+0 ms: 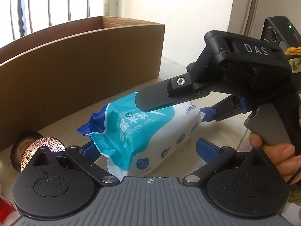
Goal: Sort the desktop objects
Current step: 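Lift the wet-wipes pack slightly with the right gripper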
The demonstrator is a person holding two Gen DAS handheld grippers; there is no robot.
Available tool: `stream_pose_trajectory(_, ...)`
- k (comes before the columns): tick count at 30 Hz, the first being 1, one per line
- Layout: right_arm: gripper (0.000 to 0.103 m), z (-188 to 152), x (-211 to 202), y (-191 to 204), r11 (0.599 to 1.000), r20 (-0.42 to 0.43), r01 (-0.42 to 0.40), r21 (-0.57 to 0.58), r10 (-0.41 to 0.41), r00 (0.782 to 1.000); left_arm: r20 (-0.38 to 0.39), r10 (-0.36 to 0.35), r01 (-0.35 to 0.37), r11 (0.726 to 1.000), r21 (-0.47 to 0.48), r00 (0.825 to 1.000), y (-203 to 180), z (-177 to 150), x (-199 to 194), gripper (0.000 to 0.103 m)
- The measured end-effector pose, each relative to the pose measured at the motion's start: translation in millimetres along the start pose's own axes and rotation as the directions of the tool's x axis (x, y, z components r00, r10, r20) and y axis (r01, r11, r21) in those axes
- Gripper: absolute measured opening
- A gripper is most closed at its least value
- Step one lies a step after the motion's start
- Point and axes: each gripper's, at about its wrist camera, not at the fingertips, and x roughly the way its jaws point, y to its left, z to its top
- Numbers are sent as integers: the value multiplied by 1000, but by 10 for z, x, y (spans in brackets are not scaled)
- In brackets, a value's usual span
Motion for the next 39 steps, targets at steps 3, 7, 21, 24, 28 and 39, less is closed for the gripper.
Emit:
stream_pose_trajectory(3, 103, -33, -6, 17, 1000, 12, 6, -20, -6, 1000, -5, 10, -10, 1000, -6, 1000, -3, -9, 5, 103)
stream_pose_trajectory(7, 103, -36, -11, 18, 1000, 19, 6, -13, -6, 1000, 15, -8, 8, 1000, -13, 1000, 37, -23, -5, 103)
stream_pose_trajectory(21, 103, -126, -14, 49, 997, 56, 7, -71, -3, 998, 25, 21, -20, 1000, -19, 999, 124, -121, -107, 103)
stream_pose_trajectory(24, 103, -134, -22, 42, 998, 59, 5, -63, -1, 998, 7, 3, -3, 1000, -11, 1000, 148, -105, -113, 103)
stream_pose_trajectory(28, 94, -119, -49, 17, 998, 44, 17, -68, -15, 999, -12, -19, 19, 1000, -21, 1000, 159, -76, -126, 102)
stream_pose_trajectory(39, 82, -145, -99, -25, 997, 55, 29, -70, -25, 998, -32, -6, 6, 1000, -23, 999, 116, -102, -192, 87)
